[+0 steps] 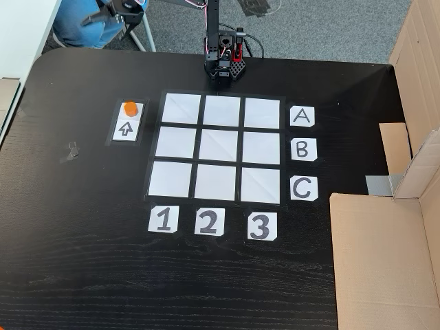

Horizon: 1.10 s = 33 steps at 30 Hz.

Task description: Pick up the round, orange token and place it in the grid on square B2.

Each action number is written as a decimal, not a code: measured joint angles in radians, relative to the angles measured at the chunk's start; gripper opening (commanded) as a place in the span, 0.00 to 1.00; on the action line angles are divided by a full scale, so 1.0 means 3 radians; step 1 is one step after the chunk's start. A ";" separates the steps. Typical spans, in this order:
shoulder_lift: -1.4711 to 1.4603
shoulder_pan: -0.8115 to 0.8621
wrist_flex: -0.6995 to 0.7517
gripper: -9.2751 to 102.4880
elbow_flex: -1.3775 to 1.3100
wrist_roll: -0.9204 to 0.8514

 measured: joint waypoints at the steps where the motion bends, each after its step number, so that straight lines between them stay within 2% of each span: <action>1: -0.0046 -0.0031 0.0000 0.64 0.0000 -0.0051; 13: -0.0419 -0.0322 0.0000 0.64 -0.0005 -0.0578; 33: -0.1135 -0.0808 0.0000 0.64 -0.0092 -0.0793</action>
